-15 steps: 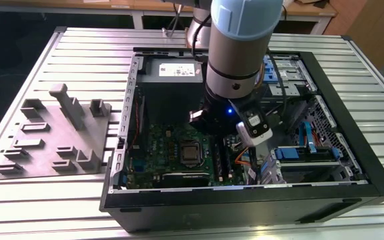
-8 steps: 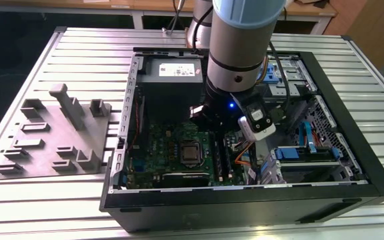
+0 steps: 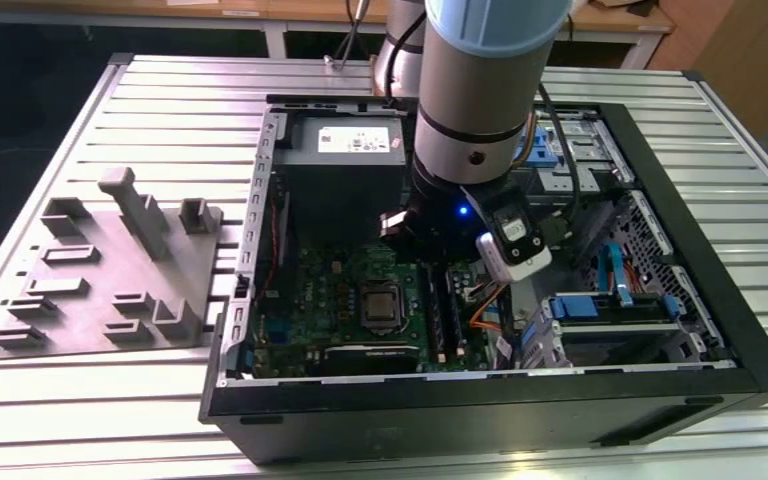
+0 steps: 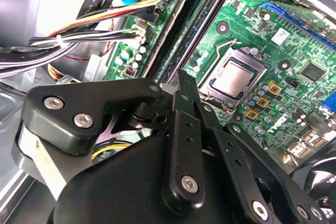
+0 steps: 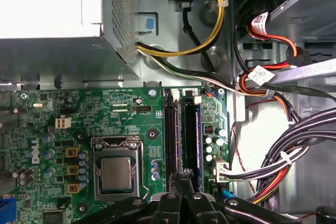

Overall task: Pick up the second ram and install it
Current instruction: 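Insert the second ram into the second slot, then press down the second ram until it locks into place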

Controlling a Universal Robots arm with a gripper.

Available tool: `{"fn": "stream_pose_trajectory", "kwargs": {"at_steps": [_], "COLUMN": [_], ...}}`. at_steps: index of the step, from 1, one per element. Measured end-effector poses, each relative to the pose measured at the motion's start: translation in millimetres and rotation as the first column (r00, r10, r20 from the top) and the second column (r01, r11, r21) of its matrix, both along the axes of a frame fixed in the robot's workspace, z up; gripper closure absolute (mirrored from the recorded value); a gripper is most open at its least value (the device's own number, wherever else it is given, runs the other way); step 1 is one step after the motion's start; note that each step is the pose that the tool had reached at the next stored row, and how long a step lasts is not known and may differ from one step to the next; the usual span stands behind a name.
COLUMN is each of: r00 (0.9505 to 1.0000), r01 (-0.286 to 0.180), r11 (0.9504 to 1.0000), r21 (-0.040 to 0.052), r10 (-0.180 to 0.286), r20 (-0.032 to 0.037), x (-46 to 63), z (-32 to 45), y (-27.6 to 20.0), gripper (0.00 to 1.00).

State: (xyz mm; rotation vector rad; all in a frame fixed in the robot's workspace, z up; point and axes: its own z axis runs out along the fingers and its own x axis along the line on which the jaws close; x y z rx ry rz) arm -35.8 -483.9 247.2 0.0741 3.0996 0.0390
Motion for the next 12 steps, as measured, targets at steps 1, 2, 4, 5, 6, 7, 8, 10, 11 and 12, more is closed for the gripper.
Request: {"fn": "stream_pose_trajectory", "kwargs": {"at_steps": [1, 2, 4, 5, 6, 7, 8, 10, 11, 12], "r00": [1.0000, 1.0000, 1.0000, 1.0000, 1.0000, 1.0000, 1.0000, 1.0000, 1.0000, 1.0000], "r01": [0.000, 0.000, 0.000, 0.000, 0.000, 0.000, 0.000, 0.000, 0.000, 0.000], "r11": [1.0000, 1.0000, 1.0000, 1.0000, 1.0000, 1.0000, 1.0000, 1.0000, 1.0000, 1.0000], "r21": [0.0000, 0.0000, -0.0005, -0.0010, -0.0011, -0.0011, -0.0011, -0.0012, -0.0012, -0.0013], "r10": [0.000, 0.000, 0.000, 0.000, 0.000, 0.000, 0.000, 0.000, 0.000, 0.000], "r20": [0.0000, 0.0000, 0.0000, 0.0000, 0.0000, 0.0000, 0.0000, 0.0000, 0.0000, 0.0000], "x": [0.0, 0.0, 0.0, 0.0, 0.0, 0.0, 0.0, 0.0, 0.0, 0.0], "z": [0.0, 0.0, 0.0, 0.0, 0.0, 0.0, 0.0, 0.0, 0.0, 0.0], "y": [0.0, 0.0, 0.0, 0.0, 0.0, 0.0, 0.0, 0.0, 0.0, 0.0], "gripper": [0.90, 0.90, 0.90, 0.90, 0.90, 0.90, 0.90, 0.90, 0.90, 0.90]}}
